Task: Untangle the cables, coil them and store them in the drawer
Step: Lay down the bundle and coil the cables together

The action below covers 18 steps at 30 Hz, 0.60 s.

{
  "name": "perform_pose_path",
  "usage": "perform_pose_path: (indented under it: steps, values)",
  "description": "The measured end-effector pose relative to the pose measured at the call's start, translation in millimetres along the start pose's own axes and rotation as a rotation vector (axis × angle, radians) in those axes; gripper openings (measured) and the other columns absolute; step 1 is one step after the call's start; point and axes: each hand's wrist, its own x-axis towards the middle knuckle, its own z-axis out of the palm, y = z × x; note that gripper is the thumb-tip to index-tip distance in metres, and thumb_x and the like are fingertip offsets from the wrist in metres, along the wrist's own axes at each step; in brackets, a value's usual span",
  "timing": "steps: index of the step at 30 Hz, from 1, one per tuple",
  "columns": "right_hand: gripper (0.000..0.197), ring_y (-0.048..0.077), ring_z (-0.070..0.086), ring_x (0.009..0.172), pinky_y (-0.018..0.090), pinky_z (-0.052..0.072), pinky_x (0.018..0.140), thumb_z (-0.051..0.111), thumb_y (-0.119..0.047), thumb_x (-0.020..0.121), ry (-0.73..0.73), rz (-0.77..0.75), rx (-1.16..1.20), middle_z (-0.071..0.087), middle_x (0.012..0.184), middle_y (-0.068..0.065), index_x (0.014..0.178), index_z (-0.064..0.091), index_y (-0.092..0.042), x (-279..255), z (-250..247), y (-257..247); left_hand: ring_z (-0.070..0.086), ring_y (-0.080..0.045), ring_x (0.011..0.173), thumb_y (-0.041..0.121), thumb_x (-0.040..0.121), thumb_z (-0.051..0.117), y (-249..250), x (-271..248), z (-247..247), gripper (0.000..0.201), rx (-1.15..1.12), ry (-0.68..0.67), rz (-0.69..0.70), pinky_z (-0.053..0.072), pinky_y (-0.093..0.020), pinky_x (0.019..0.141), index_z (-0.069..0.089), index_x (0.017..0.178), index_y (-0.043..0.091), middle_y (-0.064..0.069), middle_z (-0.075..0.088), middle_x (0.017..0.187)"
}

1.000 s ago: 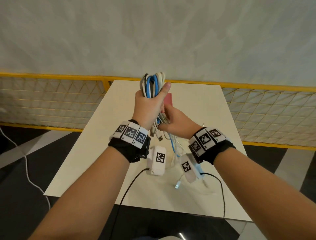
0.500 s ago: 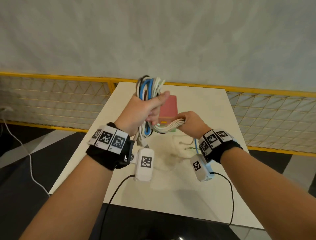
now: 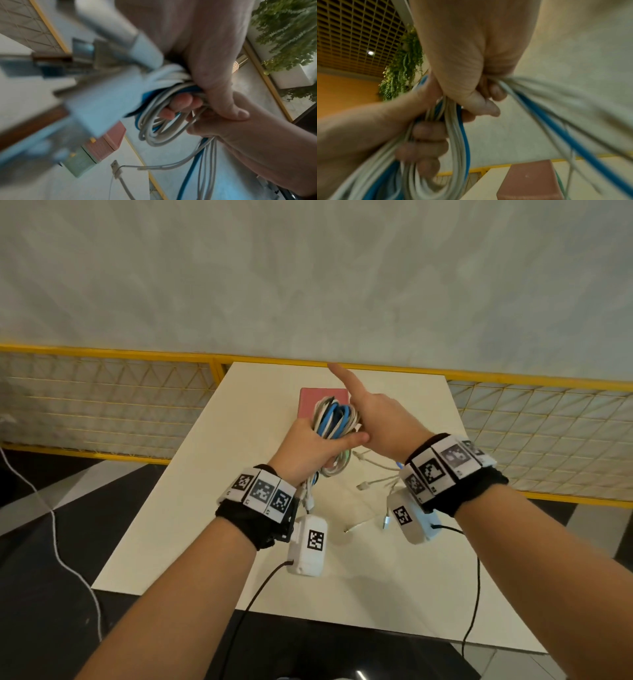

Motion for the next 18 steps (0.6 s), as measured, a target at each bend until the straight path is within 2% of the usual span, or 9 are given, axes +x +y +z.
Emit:
perform_pose_path:
  steps: [4,6,8,10,12,14,15,17,18]
  values:
    - [0.094,0.004,0.05,0.059,0.011,0.04,0.056,0.055,0.01,0.077,-0.098,-0.039,0.245,0.049,0.071,-0.003,0.151,0.009,-0.026,-3.5,-12.6,14.0,0.069,-0.018,0.079,0.024,0.071,0.087,-6.3,9.0,0.2,0.04,0.08,0.06,0.001,0.058,-0.037,0.079,0.067,0.099,0.005,-0.01,0.073,0.089]
    - [0.088,-0.004,0.052,0.063,0.008,0.04,0.06,0.055,0.01,0.078,-0.093,-0.055,0.31,0.05,0.079,-0.007,0.15,0.014,-0.022,-6.0,-14.7,14.8,0.065,-0.013,0.082,0.017,0.07,0.087,-5.3,11.7,1.4,0.055,0.062,0.139,0.021,0.056,-0.029,0.077,0.053,0.111,0.005,-0.005,0.065,0.098]
    - [0.075,-0.012,0.054,0.07,0.006,0.041,0.066,0.058,0.004,0.083,-0.047,-0.028,0.427,0.05,0.092,-0.012,0.147,0.024,-0.017,-9.1,-15.0,15.4,0.065,-0.005,0.081,0.009,0.074,0.082,-2.1,14.0,2.0,0.049,0.015,0.159,0.055,0.054,-0.022,0.074,0.052,0.113,0.007,-0.002,0.064,0.098]
    - [0.048,-0.013,0.056,0.076,0.006,0.041,0.071,0.059,-0.007,0.089,0.021,0.009,0.478,0.052,0.097,-0.014,0.134,0.042,-0.015,-14.1,-13.0,19.2,0.068,-0.002,0.077,0.008,0.08,0.077,2.9,15.4,-1.0,0.029,-0.036,0.157,0.064,0.053,-0.023,0.074,0.065,0.106,0.01,0.0,0.07,0.09]
    - [0.016,-0.006,0.057,0.073,0.013,0.044,0.073,0.052,-0.015,0.096,0.031,0.052,0.478,0.059,0.088,-0.012,0.111,0.055,-0.012,-22.2,-5.3,24.8,0.071,-0.007,0.082,0.014,0.082,0.077,7.7,16.2,-6.0,0.018,-0.166,0.207,0.053,0.056,-0.029,0.079,0.07,0.098,0.014,-0.002,0.074,0.089]
    - [0.019,0.007,0.059,0.071,0.025,0.046,0.075,0.043,-0.019,0.1,0.033,0.101,0.525,0.06,0.075,-0.008,0.099,0.056,-0.005,-29.2,6.5,28.1,0.073,-0.02,0.087,0.019,0.08,0.077,11.7,17.2,-6.4,0.018,-0.337,0.241,0.031,0.058,-0.04,0.083,0.069,0.095,0.013,-0.006,0.075,0.089]
    - [0.021,0.009,0.058,0.068,0.031,0.048,0.074,0.041,-0.019,0.101,0.056,0.119,0.56,0.058,0.071,-0.007,0.097,0.055,-0.004,-30.8,12.0,28.3,0.073,-0.022,0.082,0.016,0.082,0.074,13.8,17.4,-5.5,0.009,-0.405,0.229,0.033,0.057,-0.041,0.081,0.068,0.087,0.011,-0.005,0.074,0.08]
    - [0.016,0.005,0.05,0.055,0.036,0.051,0.066,0.04,-0.02,0.101,0.128,0.143,0.679,0.05,0.066,-0.007,0.096,0.051,-0.01,-32.1,17.4,22.2,0.065,-0.019,0.062,0.011,0.088,0.067,19.1,16.2,1.1,0.024,-0.48,0.198,0.014,0.053,-0.039,0.074,0.06,0.066,0.012,-0.002,0.059,0.057]
    - [0.014,0.002,0.046,0.051,0.033,0.05,0.059,0.04,-0.021,0.101,0.173,0.152,0.723,0.048,0.067,-0.009,0.099,0.048,-0.01,-32.2,17.7,18.6,0.058,-0.019,0.056,0.015,0.087,0.068,19.2,16.9,3.6,0.028,-0.498,0.193,-0.015,0.049,-0.039,0.072,0.056,0.062,0.013,-0.001,0.051,0.051]
